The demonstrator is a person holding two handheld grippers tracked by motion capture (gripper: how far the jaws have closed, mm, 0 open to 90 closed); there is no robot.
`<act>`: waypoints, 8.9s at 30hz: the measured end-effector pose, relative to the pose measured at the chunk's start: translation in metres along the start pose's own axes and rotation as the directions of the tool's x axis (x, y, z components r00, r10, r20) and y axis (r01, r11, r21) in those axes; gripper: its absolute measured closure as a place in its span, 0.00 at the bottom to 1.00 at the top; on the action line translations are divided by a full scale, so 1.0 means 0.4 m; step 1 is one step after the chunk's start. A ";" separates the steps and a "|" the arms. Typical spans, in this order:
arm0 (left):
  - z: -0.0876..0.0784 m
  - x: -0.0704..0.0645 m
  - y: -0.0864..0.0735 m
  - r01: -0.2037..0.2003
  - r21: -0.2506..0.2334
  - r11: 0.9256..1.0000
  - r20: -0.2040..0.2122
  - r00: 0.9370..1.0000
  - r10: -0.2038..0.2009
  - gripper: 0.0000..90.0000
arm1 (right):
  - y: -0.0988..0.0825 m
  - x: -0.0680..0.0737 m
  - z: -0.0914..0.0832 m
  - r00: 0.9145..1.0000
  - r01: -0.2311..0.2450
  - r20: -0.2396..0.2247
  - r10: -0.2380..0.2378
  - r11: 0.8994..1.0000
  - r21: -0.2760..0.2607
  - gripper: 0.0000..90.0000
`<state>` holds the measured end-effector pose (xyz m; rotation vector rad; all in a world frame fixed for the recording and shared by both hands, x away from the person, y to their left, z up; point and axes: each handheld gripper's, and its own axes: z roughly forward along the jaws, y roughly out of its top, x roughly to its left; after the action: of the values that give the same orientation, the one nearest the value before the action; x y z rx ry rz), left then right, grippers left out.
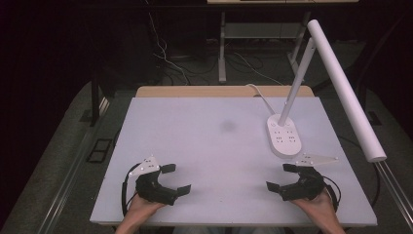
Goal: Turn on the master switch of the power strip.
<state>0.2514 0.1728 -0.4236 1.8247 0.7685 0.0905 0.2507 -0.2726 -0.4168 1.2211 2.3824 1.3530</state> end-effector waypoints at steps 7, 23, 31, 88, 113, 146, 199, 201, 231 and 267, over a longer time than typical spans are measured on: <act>0.006 -0.006 -0.002 -0.007 0.014 1.000 0.004 1.000 0.007 0.00 | 0.006 0.002 -0.002 1.000 0.000 -0.006 0.000 1.000 0.006 0.01; 0.004 -0.003 -0.004 0.000 0.010 1.000 -0.008 1.000 0.000 0.00 | 0.031 -0.002 -0.003 1.000 -0.003 -0.017 0.003 1.000 0.014 0.01; 0.006 -0.004 -0.004 -0.001 0.012 1.000 -0.005 1.000 0.001 0.00 | 0.046 -0.003 -0.002 1.000 0.001 -0.021 0.000 1.000 0.017 0.01; 0.011 0.000 -0.005 -0.005 0.024 1.000 -0.010 1.000 0.005 0.00 | 0.262 -0.057 0.050 0.999 0.050 0.016 -0.052 0.995 0.089 0.01; 0.007 0.002 -0.006 -0.002 0.020 1.000 -0.010 1.000 0.002 0.00 | 0.329 -0.111 0.104 0.997 0.028 0.065 -0.038 0.989 0.142 0.01; 0.010 0.001 -0.006 -0.013 0.032 0.999 -0.004 1.000 0.013 0.00 | 0.386 -0.196 0.161 0.965 0.024 0.244 -0.093 0.962 0.271 0.65; -0.003 0.023 -0.006 -0.008 0.031 0.999 -0.025 1.000 0.008 0.00 | 0.431 -0.251 0.302 0.834 -0.095 0.521 -0.182 0.882 0.461 0.99; -0.003 0.023 -0.006 -0.007 0.030 1.000 -0.025 1.000 0.008 0.00 | 0.428 -0.252 0.308 0.829 -0.101 0.528 -0.186 0.878 0.468 1.00; -0.001 0.017 -0.008 -0.016 0.037 0.999 -0.018 1.000 0.016 0.00 | 0.387 -0.269 0.323 0.818 -0.157 0.560 -0.132 0.885 0.439 1.00; -0.005 0.021 -0.009 -0.010 0.036 0.999 -0.019 1.000 0.010 0.00 | 0.384 -0.214 0.315 0.793 -0.048 0.569 -0.215 0.910 0.411 0.99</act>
<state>0.2554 0.1797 -0.4283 1.8640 0.7789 0.1017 0.4562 -0.2097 -0.3939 1.3512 2.2305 0.3246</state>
